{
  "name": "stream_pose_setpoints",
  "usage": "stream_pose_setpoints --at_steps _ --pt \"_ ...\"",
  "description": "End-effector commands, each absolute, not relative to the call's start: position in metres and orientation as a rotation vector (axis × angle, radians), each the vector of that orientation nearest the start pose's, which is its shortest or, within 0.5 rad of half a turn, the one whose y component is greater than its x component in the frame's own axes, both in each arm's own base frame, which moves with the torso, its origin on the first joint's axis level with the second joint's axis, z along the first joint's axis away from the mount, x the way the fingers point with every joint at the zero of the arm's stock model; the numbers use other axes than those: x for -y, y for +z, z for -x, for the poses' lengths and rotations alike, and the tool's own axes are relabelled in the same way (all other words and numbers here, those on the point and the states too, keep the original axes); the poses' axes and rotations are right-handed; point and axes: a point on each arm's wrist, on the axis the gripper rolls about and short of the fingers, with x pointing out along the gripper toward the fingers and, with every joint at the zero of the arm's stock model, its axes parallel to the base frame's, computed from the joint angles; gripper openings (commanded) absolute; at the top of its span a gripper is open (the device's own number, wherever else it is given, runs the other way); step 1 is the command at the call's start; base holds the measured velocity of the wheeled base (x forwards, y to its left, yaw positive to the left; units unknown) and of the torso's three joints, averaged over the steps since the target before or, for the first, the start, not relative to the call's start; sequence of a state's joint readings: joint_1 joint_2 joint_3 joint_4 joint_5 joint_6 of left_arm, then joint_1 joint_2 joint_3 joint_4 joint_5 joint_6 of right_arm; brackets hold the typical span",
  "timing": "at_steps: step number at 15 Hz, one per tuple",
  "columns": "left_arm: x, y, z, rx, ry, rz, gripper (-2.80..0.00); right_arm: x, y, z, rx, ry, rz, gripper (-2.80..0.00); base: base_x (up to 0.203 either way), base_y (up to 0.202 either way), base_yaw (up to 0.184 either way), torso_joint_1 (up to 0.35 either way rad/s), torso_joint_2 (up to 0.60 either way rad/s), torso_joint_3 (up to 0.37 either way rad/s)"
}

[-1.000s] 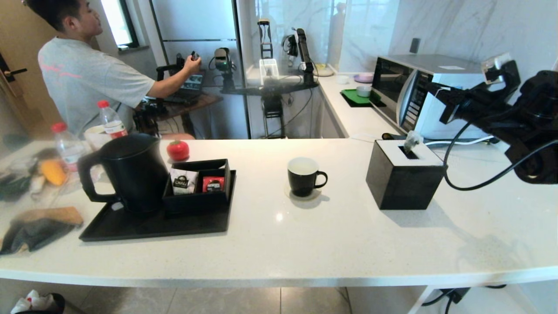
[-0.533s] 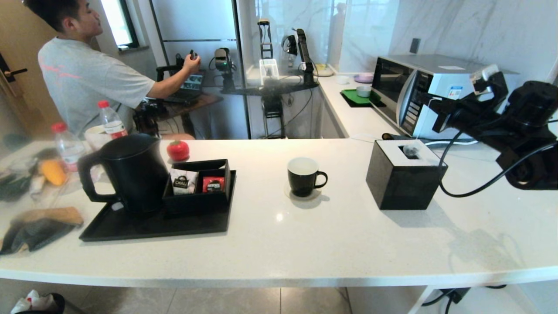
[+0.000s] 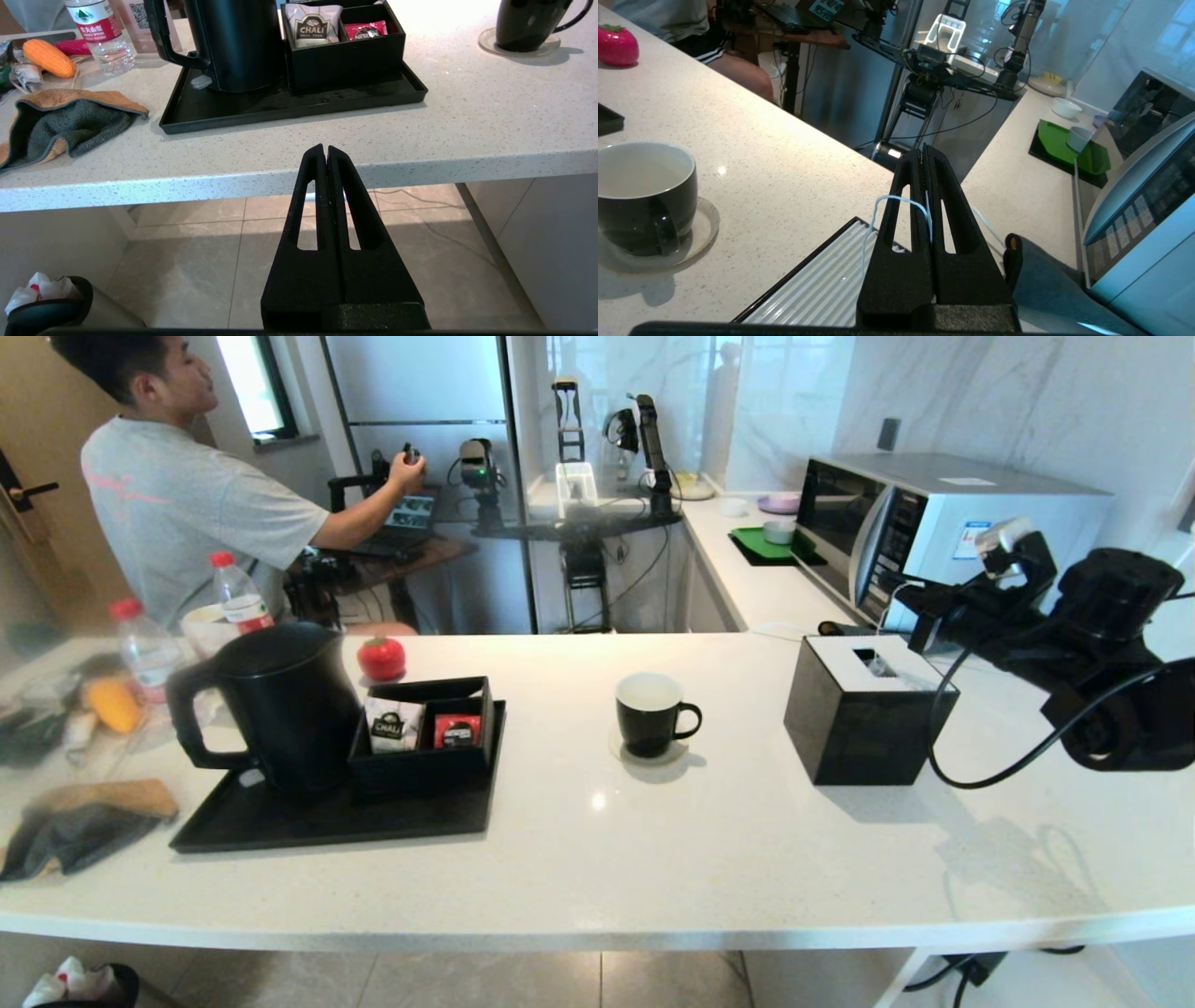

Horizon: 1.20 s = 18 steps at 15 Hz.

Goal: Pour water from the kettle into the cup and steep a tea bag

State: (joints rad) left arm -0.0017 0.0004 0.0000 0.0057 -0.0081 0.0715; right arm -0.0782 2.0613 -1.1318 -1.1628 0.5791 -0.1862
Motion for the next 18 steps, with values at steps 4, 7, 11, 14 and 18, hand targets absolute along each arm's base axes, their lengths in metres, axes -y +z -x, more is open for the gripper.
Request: stream_pose_setpoints --at_steps 4,7,11,14,18 --pt "0.0 0.075 0.023 -0.006 -0.01 -0.072 -2.8 0.012 0.167 -0.4 0.227 0.504 0.242 -2.8 0.0 0.0 0.0 0.0 0.0 0.0" --pt "0.0 0.075 0.023 -0.006 -0.009 -0.072 -2.8 0.013 0.179 -0.408 0.269 0.498 0.251 -2.8 0.0 0.0 0.0 0.0 0.0 0.0" --pt "0.0 0.075 0.023 -0.006 -0.009 -0.072 -2.8 0.012 0.204 -0.424 0.326 0.497 0.267 -2.8 0.0 0.0 0.0 0.0 0.0 0.0" --pt "0.0 0.075 0.023 -0.006 -0.011 -0.072 -2.8 0.013 0.22 -0.429 0.349 0.493 0.275 -2.8 0.0 0.0 0.0 0.0 0.0 0.0" --pt "0.0 0.075 0.023 -0.006 -0.009 -0.072 -2.8 0.013 0.216 -0.428 0.345 0.491 0.273 -2.8 0.0 0.0 0.0 0.0 0.0 0.0"
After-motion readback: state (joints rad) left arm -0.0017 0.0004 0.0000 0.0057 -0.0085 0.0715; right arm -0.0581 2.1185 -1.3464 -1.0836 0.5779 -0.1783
